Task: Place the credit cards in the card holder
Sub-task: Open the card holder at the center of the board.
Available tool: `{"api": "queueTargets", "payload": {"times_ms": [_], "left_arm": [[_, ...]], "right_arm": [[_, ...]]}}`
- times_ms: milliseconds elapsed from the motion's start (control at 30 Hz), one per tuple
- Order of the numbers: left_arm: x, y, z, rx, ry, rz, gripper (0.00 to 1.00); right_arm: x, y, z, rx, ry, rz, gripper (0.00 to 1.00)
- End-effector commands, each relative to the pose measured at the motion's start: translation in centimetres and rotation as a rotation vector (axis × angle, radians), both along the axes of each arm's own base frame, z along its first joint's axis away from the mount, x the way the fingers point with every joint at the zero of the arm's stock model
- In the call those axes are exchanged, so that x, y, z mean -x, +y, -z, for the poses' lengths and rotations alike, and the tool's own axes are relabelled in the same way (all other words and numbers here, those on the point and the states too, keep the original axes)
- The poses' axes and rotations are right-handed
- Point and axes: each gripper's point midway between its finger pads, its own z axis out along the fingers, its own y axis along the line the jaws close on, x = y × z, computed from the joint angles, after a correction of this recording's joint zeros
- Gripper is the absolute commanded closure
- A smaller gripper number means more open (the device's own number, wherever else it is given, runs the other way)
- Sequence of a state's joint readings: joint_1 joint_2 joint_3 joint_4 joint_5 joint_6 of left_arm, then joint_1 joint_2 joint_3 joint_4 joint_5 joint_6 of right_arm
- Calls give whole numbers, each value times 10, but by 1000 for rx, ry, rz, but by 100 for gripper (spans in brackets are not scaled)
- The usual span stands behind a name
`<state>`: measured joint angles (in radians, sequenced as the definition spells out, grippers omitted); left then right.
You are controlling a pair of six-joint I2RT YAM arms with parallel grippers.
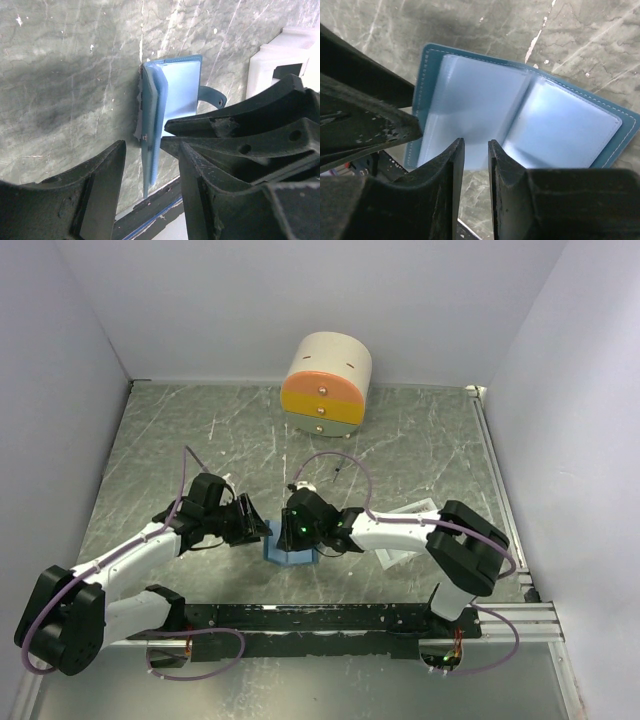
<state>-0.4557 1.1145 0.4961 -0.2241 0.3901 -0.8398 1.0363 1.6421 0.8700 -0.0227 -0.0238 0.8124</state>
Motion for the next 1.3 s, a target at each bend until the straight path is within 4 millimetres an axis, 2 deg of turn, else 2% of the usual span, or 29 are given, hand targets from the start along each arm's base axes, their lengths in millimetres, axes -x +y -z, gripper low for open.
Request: {"api": "queueTargets", "payload": {"times_ms": [0,200,367,567,733,867,1133,1267], "left_arm": [[2,-5,-3,26,-13,20,43],[2,-4,9,11,-1,26,43],[3,-5,17,9,12,37,53],[1,-3,19,-15,15,39,82],[1,2,28,-62,39,38,91],[0,0,27,-55,31,47,93],[-3,0,11,-49,-18,57,93],[-3,-1,3,-36,-37,71,93]], "right_arm": [[-3,7,6,-2,4,4,74],[-1,6,16,10,17,2,74],[-1,3,17,20,10,5,74],[0,-7,22,52,4,15,74],[1,-23,28,104,-6,40,74],[4,-36,31,124,-10,54,74],[1,-44,32,188,-32,41,74],[-6,-48,17,211,-69,46,74]]}}
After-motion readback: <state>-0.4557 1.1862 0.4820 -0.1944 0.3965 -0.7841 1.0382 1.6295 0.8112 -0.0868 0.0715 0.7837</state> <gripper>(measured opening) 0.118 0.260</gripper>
